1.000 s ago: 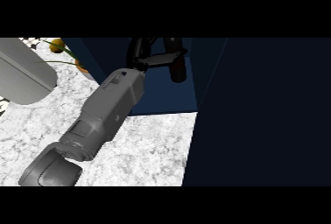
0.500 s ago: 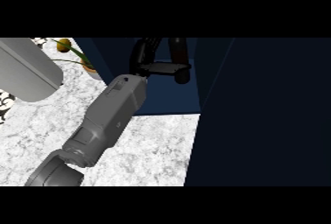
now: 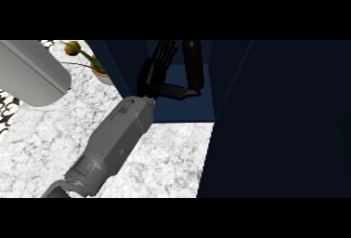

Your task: Pick up the wine, place it into the cabinet and close the cabinet

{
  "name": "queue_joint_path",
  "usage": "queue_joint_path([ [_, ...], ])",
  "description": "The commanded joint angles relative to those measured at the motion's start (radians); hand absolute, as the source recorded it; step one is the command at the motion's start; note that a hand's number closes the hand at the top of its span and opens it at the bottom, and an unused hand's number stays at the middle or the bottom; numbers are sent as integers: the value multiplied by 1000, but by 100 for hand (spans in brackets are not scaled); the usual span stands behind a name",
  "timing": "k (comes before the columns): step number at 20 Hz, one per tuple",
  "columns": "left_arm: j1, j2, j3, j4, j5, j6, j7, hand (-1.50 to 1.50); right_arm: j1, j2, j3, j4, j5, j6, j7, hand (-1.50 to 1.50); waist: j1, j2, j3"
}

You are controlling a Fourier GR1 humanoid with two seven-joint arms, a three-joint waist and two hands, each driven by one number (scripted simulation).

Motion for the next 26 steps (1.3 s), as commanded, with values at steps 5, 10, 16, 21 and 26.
queue_joint_path([
  [5,240,0,-128,-291,33,40,46,-150,53,-55,-49,-213,-59,1,83,-150,25,1,2],
  [10,454,0,-209,-489,-13,89,51,-150,69,-31,-4,-174,-25,-26,46,-150,35,-1,2],
  [16,611,96,-210,-704,12,60,113,-150,102,-94,0,-238,-4,-20,49,-150,18,5,1],
  [21,801,165,-232,-885,28,31,116,-150,61,-119,-40,-186,-46,5,51,-150,28,10,1],
  [26,881,216,-209,-999,57,13,145,-150,48,-125,15,-170,-46,48,36,-150,21,11,1],
])
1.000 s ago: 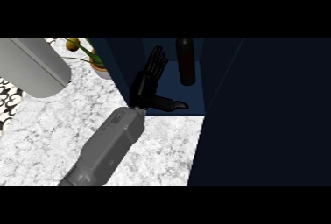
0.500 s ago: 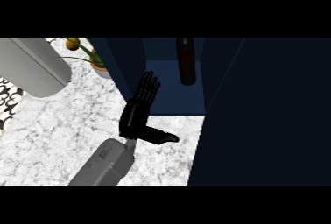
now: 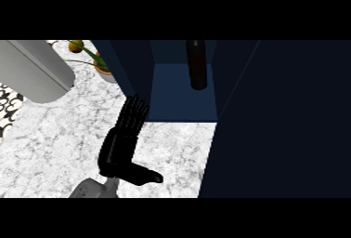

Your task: Pick up the wine, place it into the cabinet and close the cabinet

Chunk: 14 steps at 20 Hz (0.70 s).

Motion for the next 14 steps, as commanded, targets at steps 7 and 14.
queue_joint_path([
  [7,96,131,86,-103,19,-67,-16,-150,19,-106,107,-164,-116,210,27,-150,4,5,1],
  [14,198,244,197,-144,64,-155,-65,-150,17,-126,199,-195,-78,283,0,150,0,4,0],
])
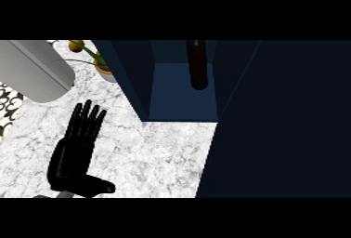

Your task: Pick up the wine, place it into the cabinet and close the cabinet

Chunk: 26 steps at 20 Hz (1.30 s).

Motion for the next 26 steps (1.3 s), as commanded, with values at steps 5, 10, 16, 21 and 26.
queue_joint_path([
  [5,48,106,119,-38,64,-66,21,-150,-39,31,73,-247,-25,26,147,150,3,2,-2],
  [10,84,164,175,-33,103,-151,21,-150,-77,84,121,-182,9,35,129,150,4,2,-2],
  [16,40,172,189,-8,115,-157,53,-150,-162,156,128,-153,-34,46,191,150,12,8,-4],
  [21,54,226,237,6,170,-239,69,-150,-211,204,111,-121,-65,60,222,150,35,10,-5],
  [26,38,220,239,21,168,-256,65,-150,-280,271,77,-62,-116,92,250,150,54,18,-6],
])
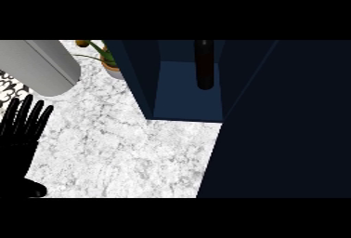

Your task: Pick up the wine, place it into the cabinet and close the cabinet

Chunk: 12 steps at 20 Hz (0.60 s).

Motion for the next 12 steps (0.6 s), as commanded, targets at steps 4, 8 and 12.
queue_joint_path([
  [4,-4,20,22,34,20,-50,7,-150,-156,231,86,-33,-98,-6,160,150,27,6,-3],
  [8,-49,22,27,48,15,-48,14,-150,-287,317,46,25,-138,4,254,150,31,8,-4],
  [12,-49,27,35,55,20,-57,21,-150,-501,499,16,194,-120,-39,372,150,27,0,-2],
])
